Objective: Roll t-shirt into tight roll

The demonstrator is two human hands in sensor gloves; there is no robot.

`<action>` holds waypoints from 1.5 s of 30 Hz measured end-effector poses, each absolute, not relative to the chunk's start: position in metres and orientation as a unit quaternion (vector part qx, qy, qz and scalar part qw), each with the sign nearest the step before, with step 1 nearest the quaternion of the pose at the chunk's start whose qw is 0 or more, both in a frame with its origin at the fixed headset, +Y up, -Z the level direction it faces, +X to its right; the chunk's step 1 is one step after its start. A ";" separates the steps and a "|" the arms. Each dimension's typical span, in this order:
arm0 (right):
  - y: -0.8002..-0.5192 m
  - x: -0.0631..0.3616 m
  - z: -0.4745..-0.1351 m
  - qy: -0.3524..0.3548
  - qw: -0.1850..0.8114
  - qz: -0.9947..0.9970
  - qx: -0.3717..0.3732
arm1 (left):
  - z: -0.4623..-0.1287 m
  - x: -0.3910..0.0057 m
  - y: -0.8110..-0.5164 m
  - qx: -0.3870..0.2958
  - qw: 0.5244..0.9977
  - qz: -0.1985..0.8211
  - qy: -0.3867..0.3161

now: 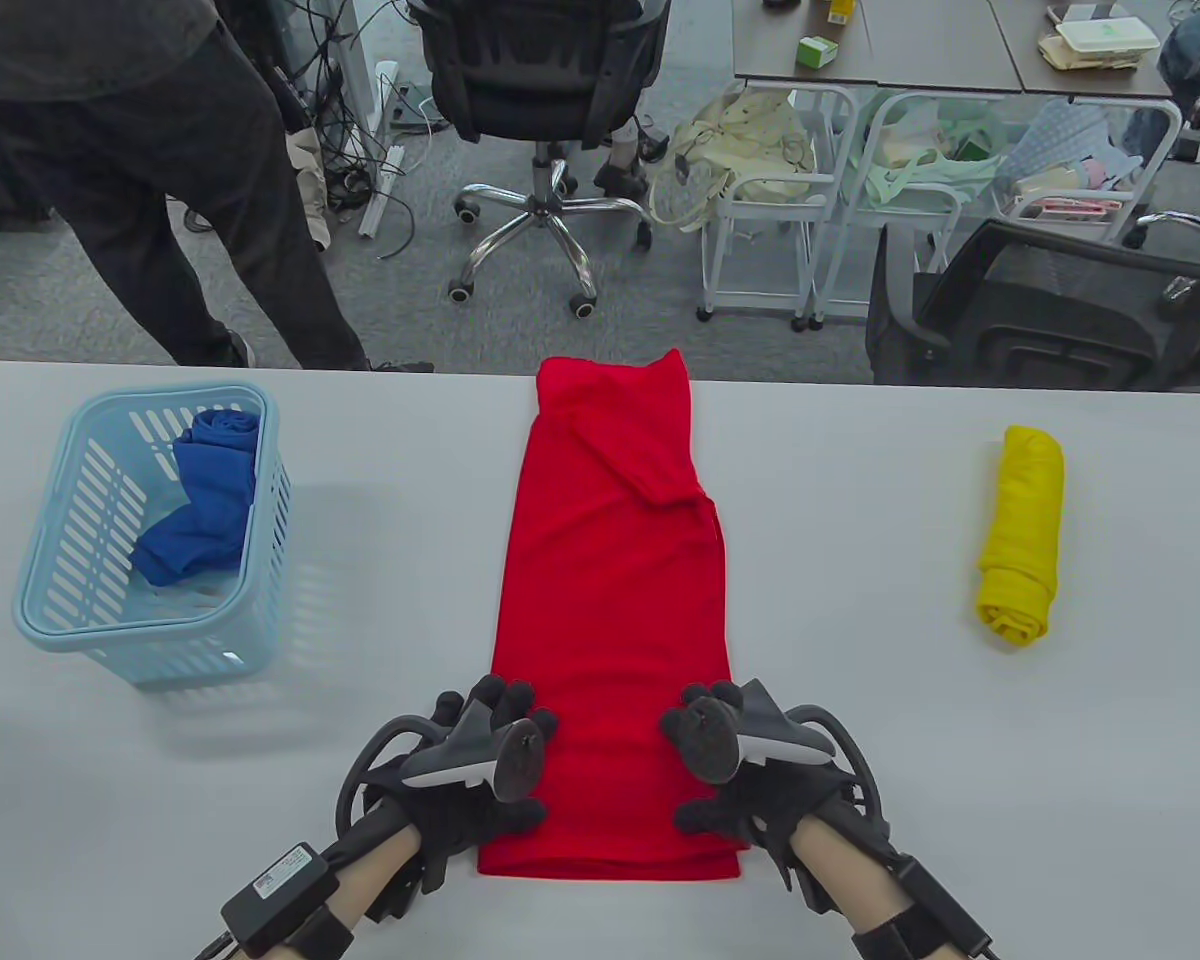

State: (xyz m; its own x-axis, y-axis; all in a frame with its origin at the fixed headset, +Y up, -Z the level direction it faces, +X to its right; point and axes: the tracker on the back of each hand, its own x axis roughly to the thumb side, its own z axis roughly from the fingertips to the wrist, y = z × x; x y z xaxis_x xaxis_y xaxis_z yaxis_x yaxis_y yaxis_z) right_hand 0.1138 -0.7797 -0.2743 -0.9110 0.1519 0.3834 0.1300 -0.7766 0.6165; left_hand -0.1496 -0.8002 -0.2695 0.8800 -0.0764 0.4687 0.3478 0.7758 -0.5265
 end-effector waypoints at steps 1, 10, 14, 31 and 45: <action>-0.779 0.115 -0.278 0.331 0.001 0.920 0.211 | -0.271 -0.149 -0.799 -0.309 0.920 -0.115 -0.213; -0.780 0.117 -0.289 0.314 0.023 0.925 0.211 | -0.280 -0.156 -0.797 -0.300 0.927 -0.107 -0.198; -0.764 0.107 -0.269 0.247 -0.087 0.942 0.211 | -0.280 -0.156 -0.797 -0.302 0.927 -0.103 -0.196; -0.754 0.100 -0.251 0.247 -0.007 0.928 0.278 | -0.250 -0.162 -0.740 -0.140 0.959 -0.052 -0.242; -0.753 0.086 -0.238 0.229 -0.104 0.924 0.288 | -0.224 -0.126 -0.756 -0.136 0.924 -0.183 -0.306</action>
